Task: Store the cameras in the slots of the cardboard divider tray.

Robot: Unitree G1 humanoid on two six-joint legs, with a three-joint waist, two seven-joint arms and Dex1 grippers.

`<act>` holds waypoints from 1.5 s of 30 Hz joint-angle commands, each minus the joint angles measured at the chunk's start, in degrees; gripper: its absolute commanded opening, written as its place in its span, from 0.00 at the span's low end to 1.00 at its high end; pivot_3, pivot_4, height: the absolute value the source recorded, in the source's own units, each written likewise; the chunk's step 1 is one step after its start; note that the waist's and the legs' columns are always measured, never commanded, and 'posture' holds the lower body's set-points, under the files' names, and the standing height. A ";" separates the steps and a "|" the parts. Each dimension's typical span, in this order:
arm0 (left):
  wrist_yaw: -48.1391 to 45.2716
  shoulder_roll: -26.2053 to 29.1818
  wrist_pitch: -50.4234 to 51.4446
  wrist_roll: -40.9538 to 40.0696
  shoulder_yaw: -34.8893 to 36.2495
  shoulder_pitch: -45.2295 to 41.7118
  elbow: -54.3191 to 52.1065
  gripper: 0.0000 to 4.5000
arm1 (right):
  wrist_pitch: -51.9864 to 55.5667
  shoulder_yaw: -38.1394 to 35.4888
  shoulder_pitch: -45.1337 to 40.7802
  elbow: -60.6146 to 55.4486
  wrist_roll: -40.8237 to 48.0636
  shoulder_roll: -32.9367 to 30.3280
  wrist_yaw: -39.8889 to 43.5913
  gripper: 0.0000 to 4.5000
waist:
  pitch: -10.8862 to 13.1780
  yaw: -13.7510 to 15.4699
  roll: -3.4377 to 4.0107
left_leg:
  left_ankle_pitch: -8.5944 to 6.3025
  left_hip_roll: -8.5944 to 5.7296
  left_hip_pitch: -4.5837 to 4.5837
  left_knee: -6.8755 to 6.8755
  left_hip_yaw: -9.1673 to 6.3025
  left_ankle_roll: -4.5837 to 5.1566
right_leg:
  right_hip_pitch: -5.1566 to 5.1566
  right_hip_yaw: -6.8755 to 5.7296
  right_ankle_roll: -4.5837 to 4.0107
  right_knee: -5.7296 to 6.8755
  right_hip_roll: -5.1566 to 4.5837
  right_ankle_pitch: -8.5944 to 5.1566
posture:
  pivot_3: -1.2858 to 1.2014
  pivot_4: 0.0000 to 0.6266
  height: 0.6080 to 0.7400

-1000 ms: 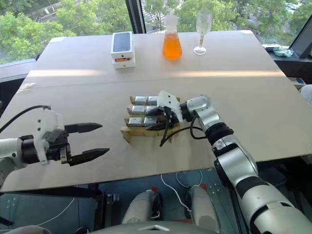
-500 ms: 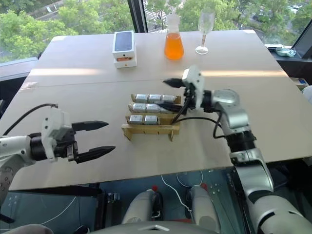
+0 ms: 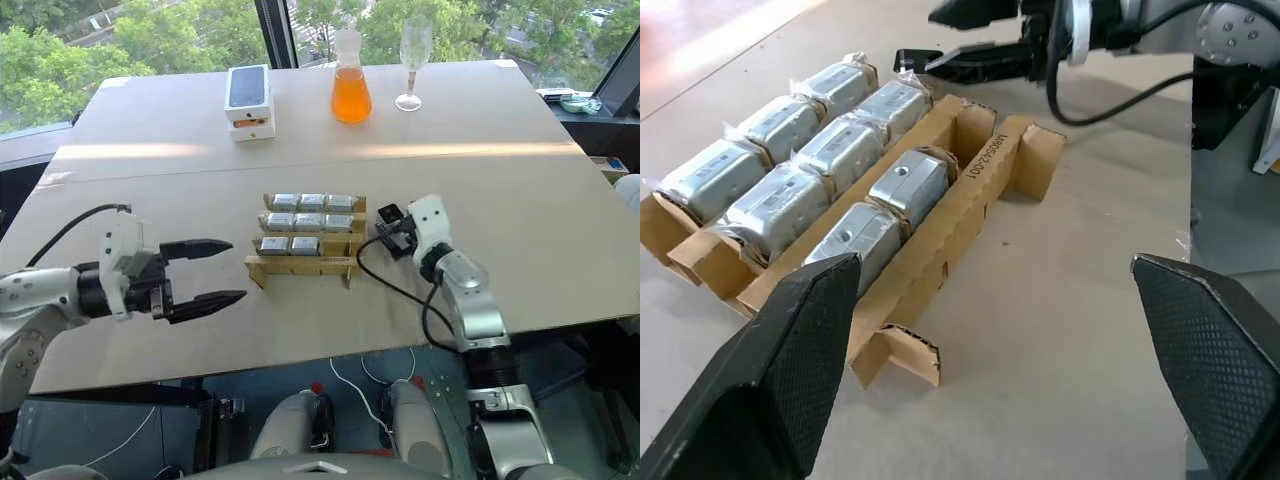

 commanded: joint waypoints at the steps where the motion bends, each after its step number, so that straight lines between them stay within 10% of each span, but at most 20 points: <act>1: -0.68 0.57 -1.45 0.27 0.04 -1.02 -0.04 0.99 | -2.41 0.24 -1.35 2.11 -0.22 0.53 -1.60 0.99 | 0.00 0.03 0.00 | 0.00 0.00 -0.01 0.00 0.00 0.00 | 0.00 0.00 -0.02 -0.01 0.00 0.01 | 0.52 0.24 1.00; 8: -0.68 0.26 -1.72 0.43 0.07 -2.66 1.00 0.99 | -5.15 -0.07 -4.02 8.40 -0.11 1.07 -2.97 0.99 | -0.01 -0.04 -0.01 | 0.00 -0.01 0.01 0.00 0.02 0.01 | 0.01 0.06 -0.08 -0.01 0.04 0.04 | 0.52 0.24 1.00; 14: -0.46 0.25 -2.49 1.00 -0.64 -4.49 1.90 0.99 | -7.93 0.37 -4.75 10.38 -0.11 0.45 -2.33 0.43 | -0.01 -0.03 -0.02 | 0.00 0.02 0.03 0.00 0.03 0.00 | 0.01 0.08 -0.08 0.00 0.07 0.05 | 0.52 0.24 1.00; 25: -1.24 -2.03 2.24 0.79 -9.44 -24.79 14.73 0.99 | -23.54 6.01 -8.51 3.87 -2.92 -8.43 8.54 0.43 | 0.00 0.16 -0.04 | 0.01 -0.02 0.01 0.03 0.06 0.01 | 0.02 0.12 0.08 -0.01 0.13 -0.03 | 0.52 0.24 1.00; 34: -12.39 -10.19 -5.85 13.07 -25.89 -49.62 39.94 0.99 | -44.83 18.86 -21.03 7.02 -24.54 -19.33 11.41 0.43 | 0.01 0.33 -0.08 | 0.04 0.01 0.02 0.10 0.25 -0.03 | -0.03 0.29 0.02 -0.01 0.54 0.00 | 0.52 0.24 1.00; 45: -25.34 -14.82 -7.59 20.69 -34.12 -59.73 51.08 0.99 | -55.63 25.05 -25.60 9.85 -33.62 -21.15 10.23 0.43 | 0.03 0.21 -0.11 | 0.03 0.02 -0.04 0.16 0.33 -0.03 | -0.12 0.36 -0.06 0.02 0.53 0.05 | 0.52 0.24 1.00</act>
